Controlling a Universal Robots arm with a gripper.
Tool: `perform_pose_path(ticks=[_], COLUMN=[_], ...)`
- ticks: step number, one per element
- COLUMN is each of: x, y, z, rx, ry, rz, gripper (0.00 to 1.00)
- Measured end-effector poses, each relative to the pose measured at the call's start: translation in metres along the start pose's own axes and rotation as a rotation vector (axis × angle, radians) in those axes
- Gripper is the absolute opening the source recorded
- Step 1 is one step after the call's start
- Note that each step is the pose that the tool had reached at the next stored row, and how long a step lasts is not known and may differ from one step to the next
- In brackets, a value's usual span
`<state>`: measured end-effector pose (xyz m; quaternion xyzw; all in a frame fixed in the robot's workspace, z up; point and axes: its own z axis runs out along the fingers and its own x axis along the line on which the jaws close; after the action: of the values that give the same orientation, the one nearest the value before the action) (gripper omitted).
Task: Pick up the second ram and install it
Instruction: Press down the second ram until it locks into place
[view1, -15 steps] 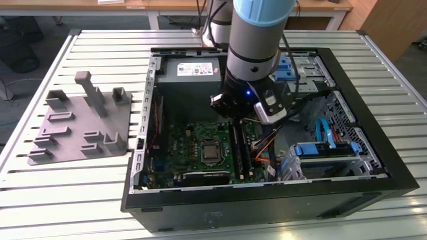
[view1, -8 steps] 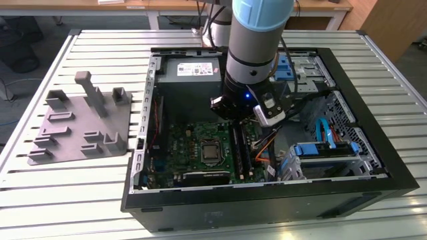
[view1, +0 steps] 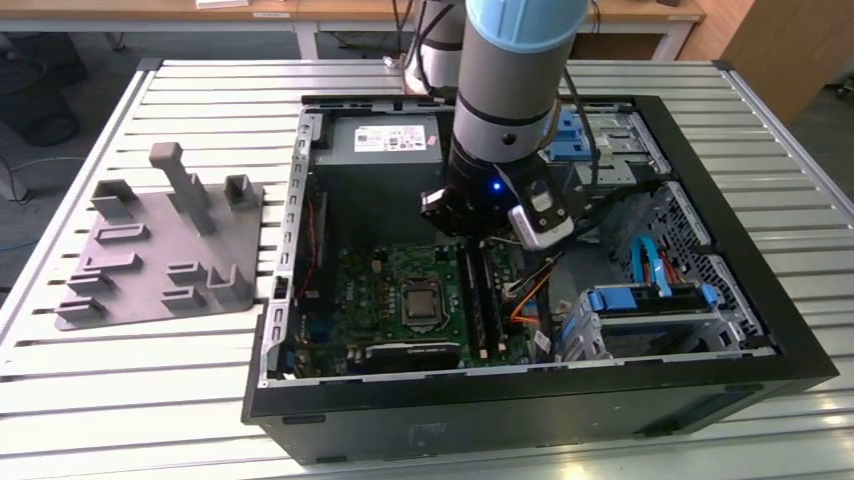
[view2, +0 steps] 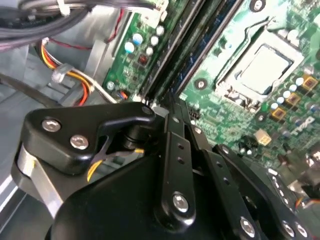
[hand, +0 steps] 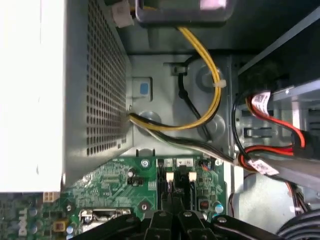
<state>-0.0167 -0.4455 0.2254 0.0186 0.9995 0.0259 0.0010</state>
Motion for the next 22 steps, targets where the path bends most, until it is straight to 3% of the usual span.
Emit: perform_pose_path(ticks=[13,18,22], x=[-0.0017,-0.0022,-0.0025], y=[-0.0467,-0.0617,-0.0700], z=[0.0004,0.0000,0.0003], rx=[0.0235,0.0419,0.0499], ry=[-0.0008,-0.0015,-0.0017], rz=[0.000,0.000,0.000], gripper=[0.10,0.10,0.10])
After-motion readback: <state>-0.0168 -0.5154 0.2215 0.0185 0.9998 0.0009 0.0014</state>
